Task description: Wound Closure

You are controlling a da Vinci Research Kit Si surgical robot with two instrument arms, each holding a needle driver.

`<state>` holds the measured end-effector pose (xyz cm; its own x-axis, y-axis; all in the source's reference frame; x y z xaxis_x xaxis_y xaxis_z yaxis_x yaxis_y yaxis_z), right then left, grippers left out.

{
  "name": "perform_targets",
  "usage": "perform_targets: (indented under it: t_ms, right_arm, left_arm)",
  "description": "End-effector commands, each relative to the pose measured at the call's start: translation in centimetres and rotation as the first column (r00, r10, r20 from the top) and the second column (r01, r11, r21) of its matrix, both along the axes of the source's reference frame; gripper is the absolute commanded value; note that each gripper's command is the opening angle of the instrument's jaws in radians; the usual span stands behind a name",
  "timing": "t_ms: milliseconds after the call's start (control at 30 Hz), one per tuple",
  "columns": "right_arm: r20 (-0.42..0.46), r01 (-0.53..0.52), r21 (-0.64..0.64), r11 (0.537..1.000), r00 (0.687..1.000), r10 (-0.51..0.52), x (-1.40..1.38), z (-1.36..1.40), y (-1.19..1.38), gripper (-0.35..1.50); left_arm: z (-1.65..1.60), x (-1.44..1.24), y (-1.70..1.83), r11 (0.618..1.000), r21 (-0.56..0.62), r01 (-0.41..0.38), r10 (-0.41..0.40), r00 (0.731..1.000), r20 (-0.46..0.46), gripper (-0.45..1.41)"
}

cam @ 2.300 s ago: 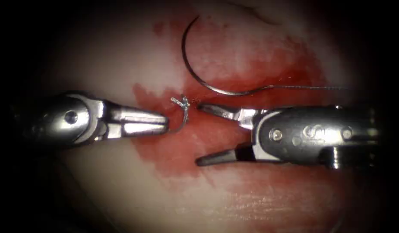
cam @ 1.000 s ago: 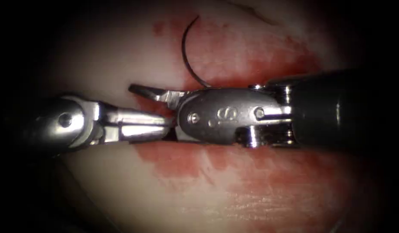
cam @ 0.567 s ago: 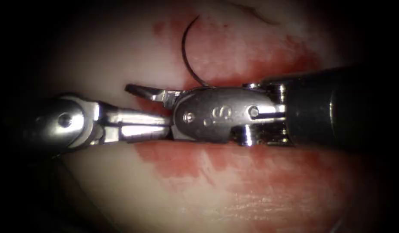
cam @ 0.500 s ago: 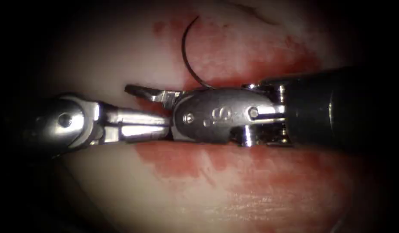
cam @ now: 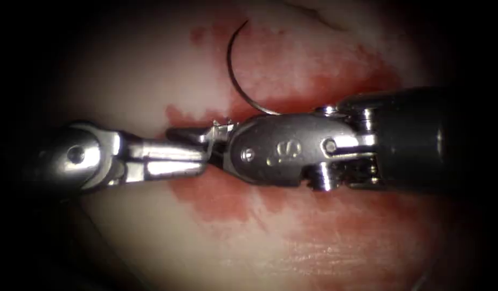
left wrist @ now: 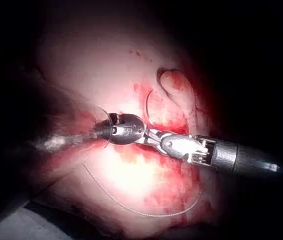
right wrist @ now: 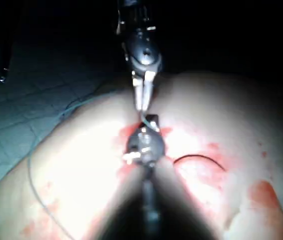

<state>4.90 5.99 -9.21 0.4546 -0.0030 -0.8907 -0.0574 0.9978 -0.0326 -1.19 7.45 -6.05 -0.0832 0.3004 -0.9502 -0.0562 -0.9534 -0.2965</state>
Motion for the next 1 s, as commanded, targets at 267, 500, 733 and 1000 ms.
perform_targets:
  t_ms: [267, 500, 733, 1000]
  right_arm:
    - [-0.088, -0.091, 0.018, 0.996, 0.992, 0.092, -0.15, -0.19, 0.01, 1.48]
    - [-0.086, -0.090, 0.049, 0.995, 0.992, 0.094, -0.66, -0.55, -0.28, 1.43]
    - [-0.074, -0.093, 0.052, 0.994, 0.993, 0.097, -0.85, -0.63, -0.41, 1.43]
    - [-0.050, -0.117, 0.056, 0.992, 0.992, 0.119, -1.02, -0.67, -0.47, 1.41]
  left_arm:
    - [-0.07, 0.53, 0.35, 0.998, -0.030, 0.063, -0.064, 0.997, -0.050, -0.35]
    - [0.36, 0.92, 0.81, 0.969, -0.080, 0.234, -0.246, 0.949, -0.199, -0.35]
    - [0.97, 0.94, 0.98, 0.945, -0.049, 0.323, -0.322, 0.897, -0.301, -0.35]
    - [1.64, 0.85, 0.75, 0.943, -0.009, 0.332, -0.304, 0.851, -0.428, -0.27]
